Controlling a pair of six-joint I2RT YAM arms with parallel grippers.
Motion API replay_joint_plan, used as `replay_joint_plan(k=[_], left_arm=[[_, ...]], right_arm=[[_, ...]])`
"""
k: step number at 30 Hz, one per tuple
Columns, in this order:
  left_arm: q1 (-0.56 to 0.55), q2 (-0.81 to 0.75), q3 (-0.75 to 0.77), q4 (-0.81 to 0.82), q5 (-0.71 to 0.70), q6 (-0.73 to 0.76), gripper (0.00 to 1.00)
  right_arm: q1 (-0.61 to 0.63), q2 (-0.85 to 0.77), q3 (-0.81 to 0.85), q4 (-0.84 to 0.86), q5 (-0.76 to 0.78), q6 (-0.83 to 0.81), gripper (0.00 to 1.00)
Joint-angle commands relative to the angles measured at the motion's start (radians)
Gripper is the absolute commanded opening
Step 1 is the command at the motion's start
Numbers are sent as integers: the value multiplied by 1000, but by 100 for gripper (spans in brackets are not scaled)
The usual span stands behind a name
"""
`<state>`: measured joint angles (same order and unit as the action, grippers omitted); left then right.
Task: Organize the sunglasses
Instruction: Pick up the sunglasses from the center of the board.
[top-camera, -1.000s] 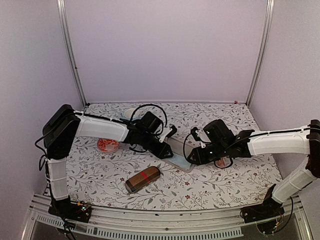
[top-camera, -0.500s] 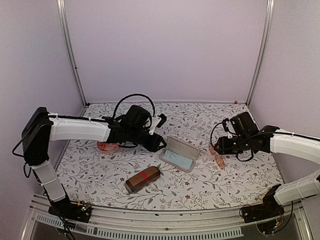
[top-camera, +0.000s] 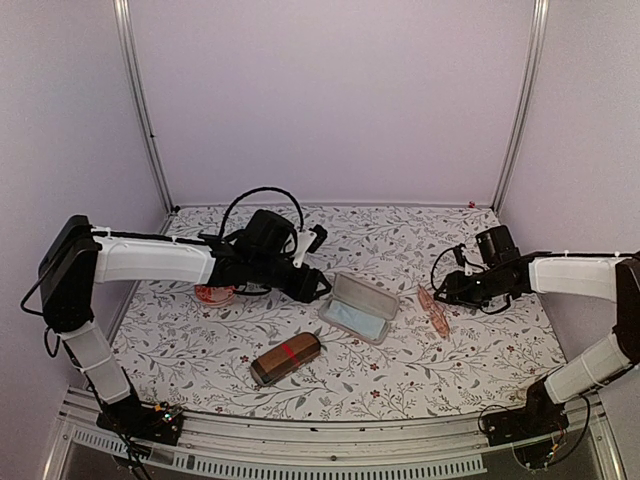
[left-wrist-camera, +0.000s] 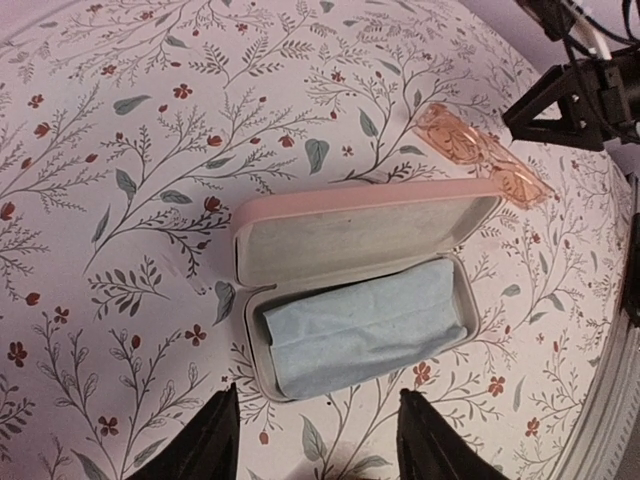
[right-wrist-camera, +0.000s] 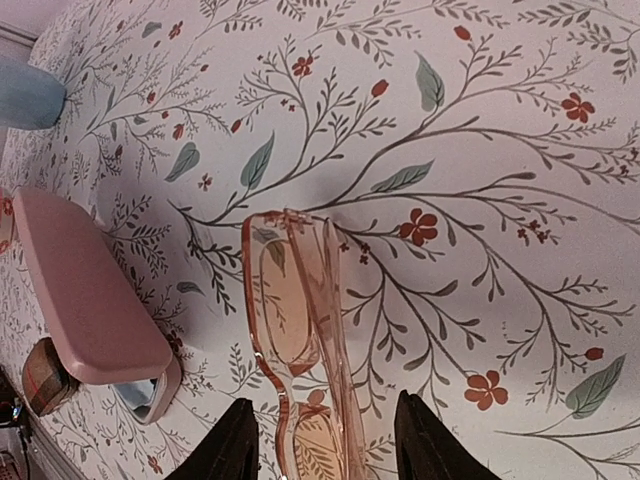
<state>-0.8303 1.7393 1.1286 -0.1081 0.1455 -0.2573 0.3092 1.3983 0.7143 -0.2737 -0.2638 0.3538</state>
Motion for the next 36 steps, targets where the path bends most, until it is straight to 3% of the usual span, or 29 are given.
replay_joint_plan(k=[1, 15, 33, 36], left_arm=[[10, -8, -9, 33, 19, -9, 55], [9, 9, -1, 31, 47, -19, 56], [9, 20, 8, 30, 59, -21, 56], [8, 20, 10, 27, 58, -22, 56]], right_arm=[[-29, 30, -33, 94, -135, -19, 47], [-48, 102, -56, 148, -163, -36, 39], [-51, 139, -52, 151, -164, -60, 20], [-51, 133, -49, 149, -163, -62, 13]])
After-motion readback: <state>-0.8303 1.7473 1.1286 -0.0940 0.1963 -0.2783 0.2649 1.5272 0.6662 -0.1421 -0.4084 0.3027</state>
